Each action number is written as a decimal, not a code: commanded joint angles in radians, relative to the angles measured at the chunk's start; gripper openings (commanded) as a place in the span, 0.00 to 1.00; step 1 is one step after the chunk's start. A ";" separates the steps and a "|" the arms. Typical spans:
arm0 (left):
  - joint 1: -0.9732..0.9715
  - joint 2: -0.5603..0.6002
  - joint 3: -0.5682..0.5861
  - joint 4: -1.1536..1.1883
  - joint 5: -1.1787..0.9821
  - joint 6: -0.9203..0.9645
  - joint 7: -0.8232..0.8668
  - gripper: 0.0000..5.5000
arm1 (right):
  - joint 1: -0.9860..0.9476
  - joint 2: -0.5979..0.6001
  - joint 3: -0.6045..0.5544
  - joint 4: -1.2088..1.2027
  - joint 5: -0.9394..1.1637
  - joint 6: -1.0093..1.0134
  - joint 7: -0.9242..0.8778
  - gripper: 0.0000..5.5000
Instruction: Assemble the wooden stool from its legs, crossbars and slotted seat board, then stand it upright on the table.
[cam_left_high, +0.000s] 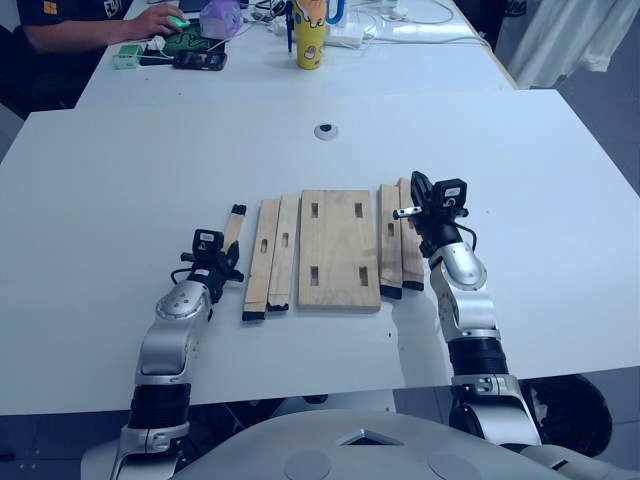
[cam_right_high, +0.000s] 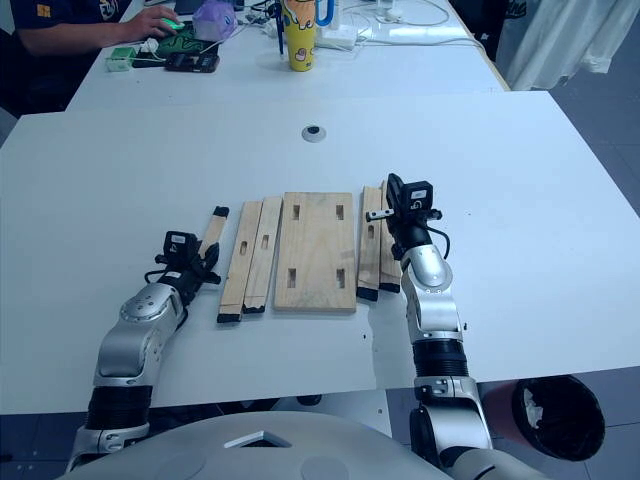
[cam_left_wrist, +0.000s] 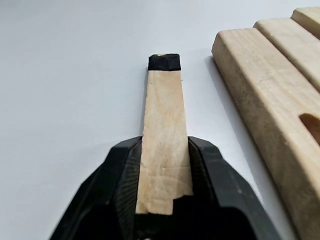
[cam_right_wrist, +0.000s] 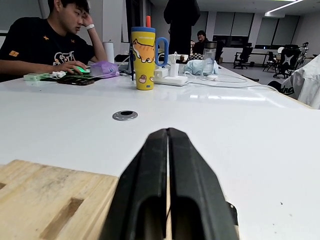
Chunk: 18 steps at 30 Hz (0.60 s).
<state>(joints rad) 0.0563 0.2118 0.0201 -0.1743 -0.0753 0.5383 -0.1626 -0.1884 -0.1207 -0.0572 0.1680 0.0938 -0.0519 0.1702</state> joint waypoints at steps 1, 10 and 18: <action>-0.007 0.006 -0.003 0.001 0.006 -0.007 -0.006 0.24 | -0.008 0.004 -0.002 -0.016 0.007 0.022 -0.002 0.00; -0.111 0.034 -0.015 -0.152 0.031 -0.205 -0.037 0.24 | -0.126 0.002 -0.065 -0.278 0.584 0.656 0.174 0.05; -0.170 0.019 -0.128 -0.256 -0.025 -0.217 -0.149 0.24 | -0.247 0.047 -0.228 -0.266 1.280 1.041 -0.100 0.28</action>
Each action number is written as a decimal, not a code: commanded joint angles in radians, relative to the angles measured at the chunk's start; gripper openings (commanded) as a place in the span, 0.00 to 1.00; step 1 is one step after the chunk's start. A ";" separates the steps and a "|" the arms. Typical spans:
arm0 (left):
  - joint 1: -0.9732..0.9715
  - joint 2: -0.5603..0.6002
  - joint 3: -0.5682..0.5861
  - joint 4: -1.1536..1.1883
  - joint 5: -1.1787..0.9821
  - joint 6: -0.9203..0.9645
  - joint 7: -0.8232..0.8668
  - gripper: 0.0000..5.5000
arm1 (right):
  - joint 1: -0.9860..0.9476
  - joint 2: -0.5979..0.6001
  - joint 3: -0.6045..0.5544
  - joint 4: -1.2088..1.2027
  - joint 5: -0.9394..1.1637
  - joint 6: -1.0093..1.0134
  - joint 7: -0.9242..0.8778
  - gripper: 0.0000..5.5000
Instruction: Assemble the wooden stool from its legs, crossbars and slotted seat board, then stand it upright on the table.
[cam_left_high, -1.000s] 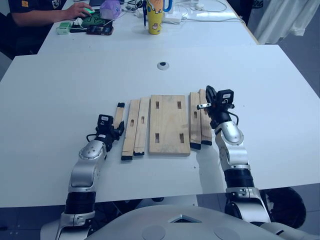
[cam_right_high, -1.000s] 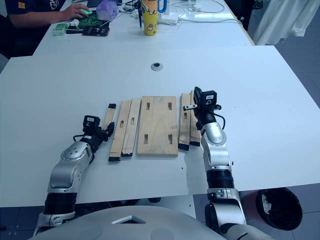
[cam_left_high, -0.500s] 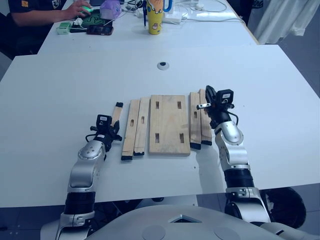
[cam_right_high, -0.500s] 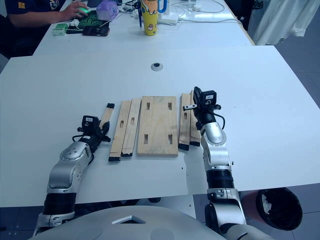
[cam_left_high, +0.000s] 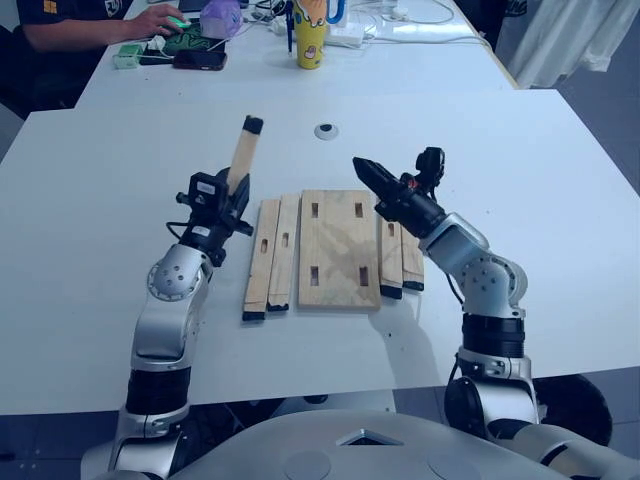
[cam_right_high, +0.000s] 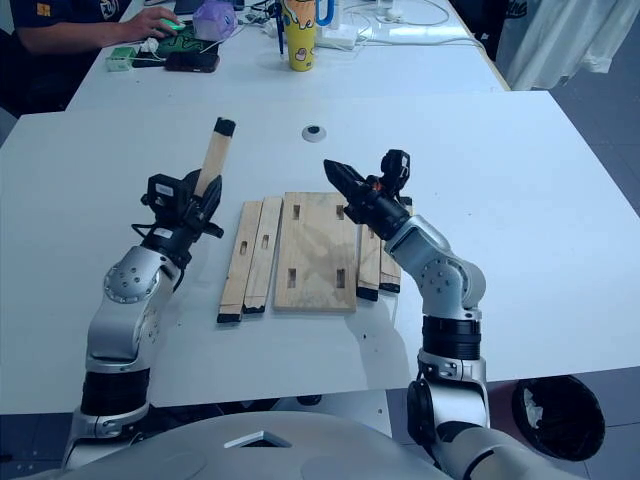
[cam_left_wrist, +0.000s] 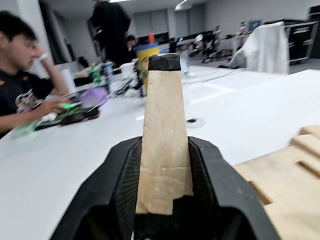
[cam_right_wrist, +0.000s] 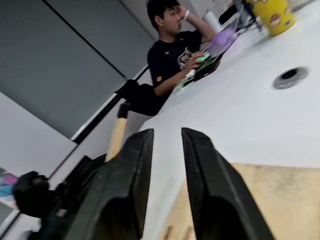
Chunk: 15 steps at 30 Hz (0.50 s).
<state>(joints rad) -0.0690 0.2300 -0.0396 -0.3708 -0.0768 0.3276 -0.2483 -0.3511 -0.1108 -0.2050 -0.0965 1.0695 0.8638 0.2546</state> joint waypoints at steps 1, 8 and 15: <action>-0.043 -0.004 -0.072 -0.058 -0.034 -0.001 -0.072 0.24 | -0.089 0.047 -0.083 0.006 0.356 0.131 -0.227 0.31; -0.034 -0.003 -0.120 -0.072 -0.070 0.017 -0.126 0.24 | -0.083 0.054 -0.048 -0.003 0.532 0.132 -0.398 0.49; -0.021 0.000 -0.120 -0.095 -0.098 0.040 -0.144 0.24 | -0.093 0.046 -0.038 0.014 0.535 0.081 -0.442 0.70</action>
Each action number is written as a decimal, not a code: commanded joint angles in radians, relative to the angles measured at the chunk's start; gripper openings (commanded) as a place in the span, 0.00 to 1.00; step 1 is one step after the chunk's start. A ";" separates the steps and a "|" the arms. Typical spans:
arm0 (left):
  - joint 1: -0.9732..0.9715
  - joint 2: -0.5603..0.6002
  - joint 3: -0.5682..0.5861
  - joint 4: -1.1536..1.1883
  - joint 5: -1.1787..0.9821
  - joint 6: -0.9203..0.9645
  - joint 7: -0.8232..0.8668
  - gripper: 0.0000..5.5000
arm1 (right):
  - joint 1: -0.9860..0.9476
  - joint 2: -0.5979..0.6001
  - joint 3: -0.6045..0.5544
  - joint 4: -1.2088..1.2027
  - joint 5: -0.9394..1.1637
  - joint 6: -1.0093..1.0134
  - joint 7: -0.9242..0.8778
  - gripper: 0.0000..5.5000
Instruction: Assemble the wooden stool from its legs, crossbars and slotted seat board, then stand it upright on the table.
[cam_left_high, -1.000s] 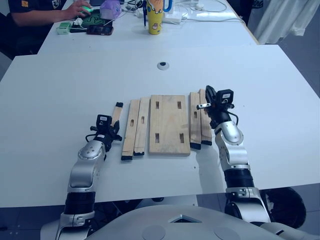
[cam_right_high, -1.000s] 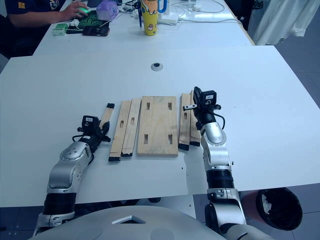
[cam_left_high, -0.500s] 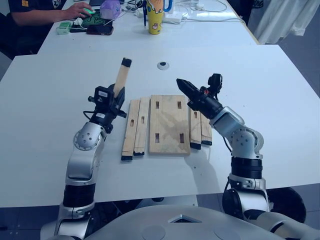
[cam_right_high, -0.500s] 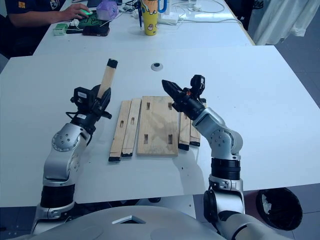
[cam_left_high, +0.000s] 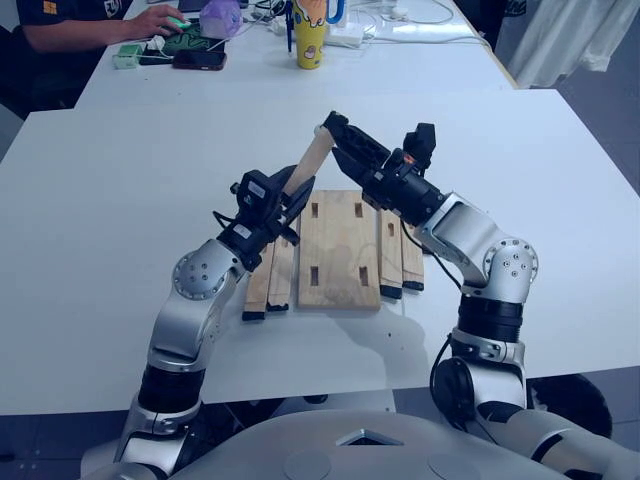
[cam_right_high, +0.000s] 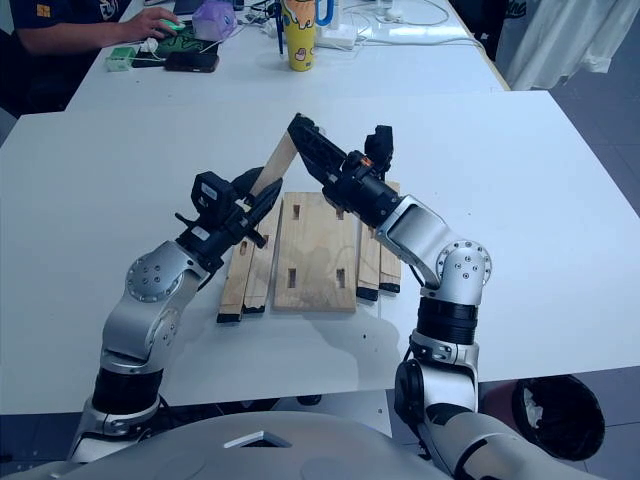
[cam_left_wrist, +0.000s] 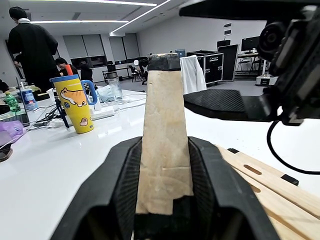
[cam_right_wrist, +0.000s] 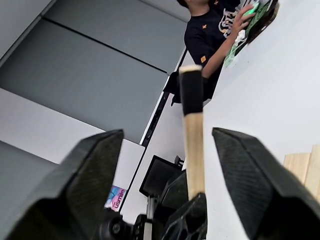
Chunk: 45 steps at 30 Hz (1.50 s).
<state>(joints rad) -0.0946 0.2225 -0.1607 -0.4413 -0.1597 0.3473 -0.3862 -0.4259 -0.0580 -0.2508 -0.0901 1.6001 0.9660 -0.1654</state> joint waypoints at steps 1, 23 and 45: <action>0.002 0.003 0.009 -0.030 -0.023 0.024 -0.002 0.24 | -0.017 -0.010 0.010 0.009 0.002 -0.025 -0.022 0.71; 0.010 0.043 -0.021 -0.070 -0.059 0.094 -0.041 0.24 | -0.022 -0.037 0.024 0.026 -0.095 -0.081 0.035 0.39; 0.002 0.060 -0.009 -0.054 -0.053 0.085 -0.039 0.24 | -0.037 -0.035 0.019 0.012 -0.060 -0.077 0.036 0.08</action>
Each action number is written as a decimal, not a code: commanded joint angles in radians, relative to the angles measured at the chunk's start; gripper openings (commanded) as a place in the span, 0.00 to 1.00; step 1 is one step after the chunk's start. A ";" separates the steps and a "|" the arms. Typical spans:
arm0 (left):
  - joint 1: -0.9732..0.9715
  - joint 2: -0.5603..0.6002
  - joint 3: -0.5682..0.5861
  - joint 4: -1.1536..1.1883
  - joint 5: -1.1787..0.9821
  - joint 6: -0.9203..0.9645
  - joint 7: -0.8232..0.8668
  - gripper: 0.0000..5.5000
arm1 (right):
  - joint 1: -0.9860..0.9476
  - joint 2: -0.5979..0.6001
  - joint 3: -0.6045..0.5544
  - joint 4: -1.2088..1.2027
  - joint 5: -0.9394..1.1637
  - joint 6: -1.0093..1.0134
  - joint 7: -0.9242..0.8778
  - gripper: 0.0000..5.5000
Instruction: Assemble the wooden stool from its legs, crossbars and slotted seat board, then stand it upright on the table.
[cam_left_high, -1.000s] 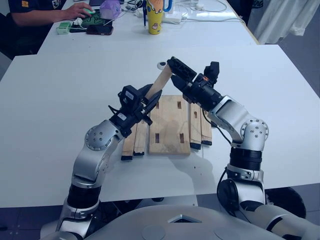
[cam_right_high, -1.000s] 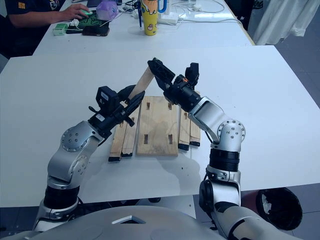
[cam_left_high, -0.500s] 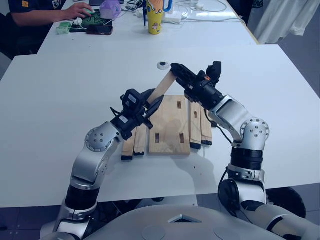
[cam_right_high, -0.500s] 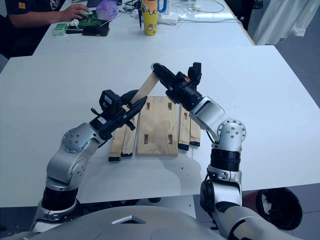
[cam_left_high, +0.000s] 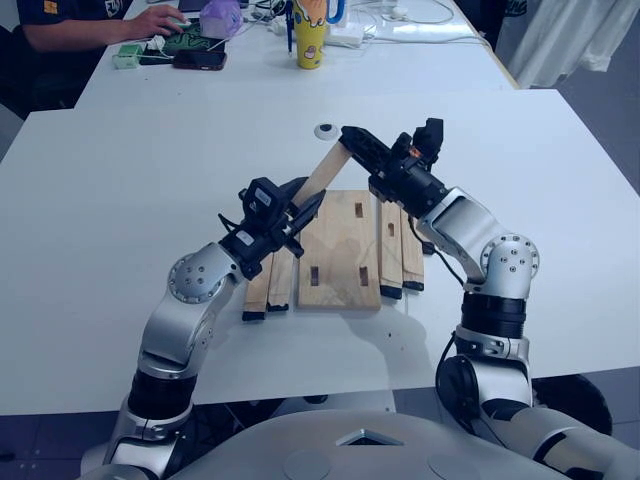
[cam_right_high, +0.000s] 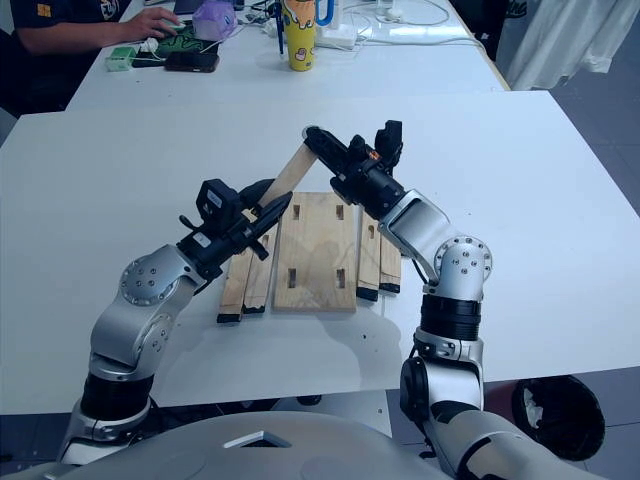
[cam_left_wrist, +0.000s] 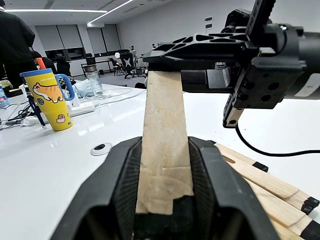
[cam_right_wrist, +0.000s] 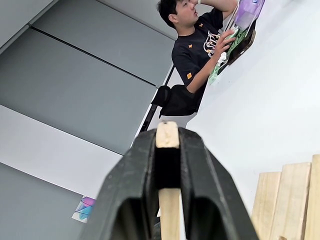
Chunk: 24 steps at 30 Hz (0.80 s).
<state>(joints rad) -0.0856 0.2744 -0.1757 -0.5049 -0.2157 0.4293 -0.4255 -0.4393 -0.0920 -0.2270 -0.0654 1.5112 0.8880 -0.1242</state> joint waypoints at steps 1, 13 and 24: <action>-0.007 0.008 0.009 0.010 0.002 0.003 0.002 0.24 | -0.022 -0.001 -0.004 -0.015 0.028 0.002 -0.004 0.08; -0.003 -0.013 0.040 0.019 -0.021 0.006 0.026 0.44 | -0.007 -0.075 0.000 -0.020 -0.220 -0.106 0.050 0.08; 0.035 -0.081 0.195 0.087 -0.044 -0.003 0.174 0.26 | 0.203 -0.200 0.026 -0.251 -0.712 -0.358 0.131 0.08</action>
<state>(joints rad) -0.0671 0.2049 0.0029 -0.4375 -0.2776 0.4293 -0.2865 -0.2958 -0.2875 -0.2336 -0.2312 0.8485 0.5331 0.0073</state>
